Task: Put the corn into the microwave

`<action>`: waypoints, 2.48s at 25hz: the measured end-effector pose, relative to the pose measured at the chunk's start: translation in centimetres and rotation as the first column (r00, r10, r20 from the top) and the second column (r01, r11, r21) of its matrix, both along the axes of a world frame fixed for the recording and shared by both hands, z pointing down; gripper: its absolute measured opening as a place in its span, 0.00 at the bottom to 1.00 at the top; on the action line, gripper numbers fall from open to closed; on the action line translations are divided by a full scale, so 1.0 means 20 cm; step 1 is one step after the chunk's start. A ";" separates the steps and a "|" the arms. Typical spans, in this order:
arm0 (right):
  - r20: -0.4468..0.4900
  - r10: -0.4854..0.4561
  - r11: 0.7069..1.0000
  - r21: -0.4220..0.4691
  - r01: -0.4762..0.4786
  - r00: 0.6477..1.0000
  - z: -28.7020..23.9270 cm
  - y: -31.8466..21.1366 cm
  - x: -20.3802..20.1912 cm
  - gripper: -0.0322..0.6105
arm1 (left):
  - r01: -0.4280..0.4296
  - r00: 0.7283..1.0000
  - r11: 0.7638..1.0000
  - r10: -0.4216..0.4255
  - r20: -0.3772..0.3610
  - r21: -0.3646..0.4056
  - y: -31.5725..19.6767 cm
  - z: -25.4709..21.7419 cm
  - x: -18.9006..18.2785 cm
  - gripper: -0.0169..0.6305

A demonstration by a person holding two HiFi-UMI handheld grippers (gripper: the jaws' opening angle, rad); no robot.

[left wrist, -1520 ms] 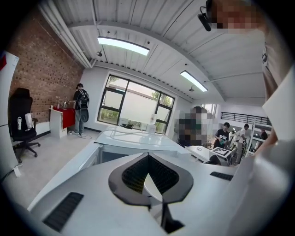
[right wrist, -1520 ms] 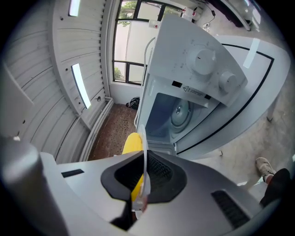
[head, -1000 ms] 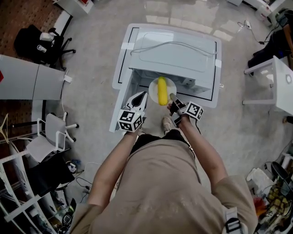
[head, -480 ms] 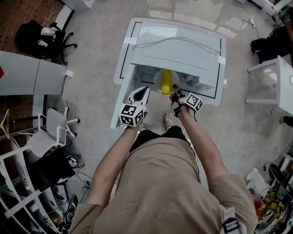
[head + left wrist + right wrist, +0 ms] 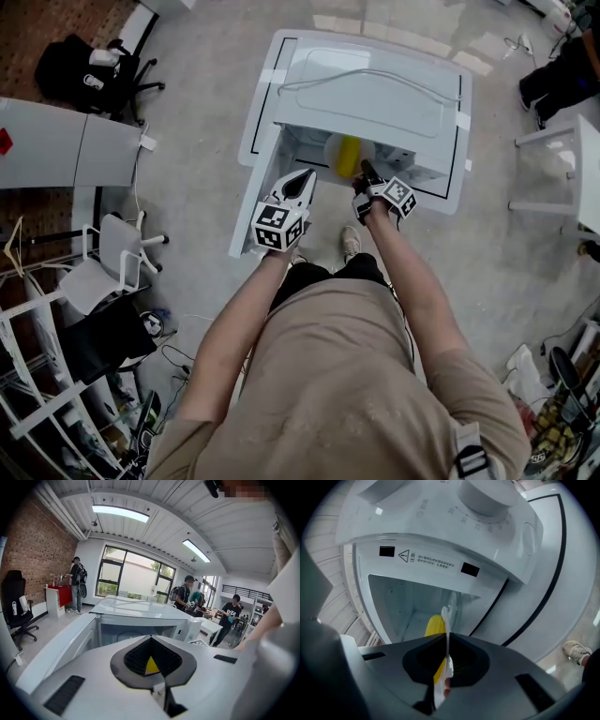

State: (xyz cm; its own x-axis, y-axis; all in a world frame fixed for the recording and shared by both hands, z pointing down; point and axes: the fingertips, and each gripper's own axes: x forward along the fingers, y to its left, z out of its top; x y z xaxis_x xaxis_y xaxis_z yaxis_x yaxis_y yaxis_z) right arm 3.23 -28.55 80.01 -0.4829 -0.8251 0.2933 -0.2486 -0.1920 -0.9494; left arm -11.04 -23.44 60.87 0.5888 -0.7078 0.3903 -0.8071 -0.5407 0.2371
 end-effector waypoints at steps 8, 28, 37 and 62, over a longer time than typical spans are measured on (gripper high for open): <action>0.030 0.081 0.996 -0.039 -0.080 0.996 0.08 -0.05 0.01 0.07 | 0.011 1.000 1.000 -0.011 0.017 -0.004 0.02 0.01 -0.03 0.04; 0.014 0.100 0.992 -0.078 -0.098 0.995 0.06 -0.18 -0.09 0.22 | -0.046 0.999 0.999 0.046 -0.018 0.008 0.06 -0.06 0.01 0.04; -0.110 -0.115 0.993 -0.021 0.113 0.987 0.05 -0.07 -0.15 0.28 | -0.129 0.991 0.992 0.129 -0.032 -0.004 0.12 -0.06 0.10 0.04; -0.873 -0.305 0.873 -0.095 0.479 0.381 0.14 -0.04 -0.17 0.38 | -0.141 0.989 0.989 0.139 -0.050 -0.036 0.14 -0.04 0.13 0.04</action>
State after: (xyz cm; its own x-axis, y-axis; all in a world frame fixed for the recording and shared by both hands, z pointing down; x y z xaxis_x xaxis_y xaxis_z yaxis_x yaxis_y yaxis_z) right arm -0.26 -29.45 82.74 -0.3472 -0.6849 0.6406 -0.9375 0.2703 -0.2191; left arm -8.51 -20.65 60.03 0.6993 -0.6019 0.3856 -0.7116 -0.6370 0.2964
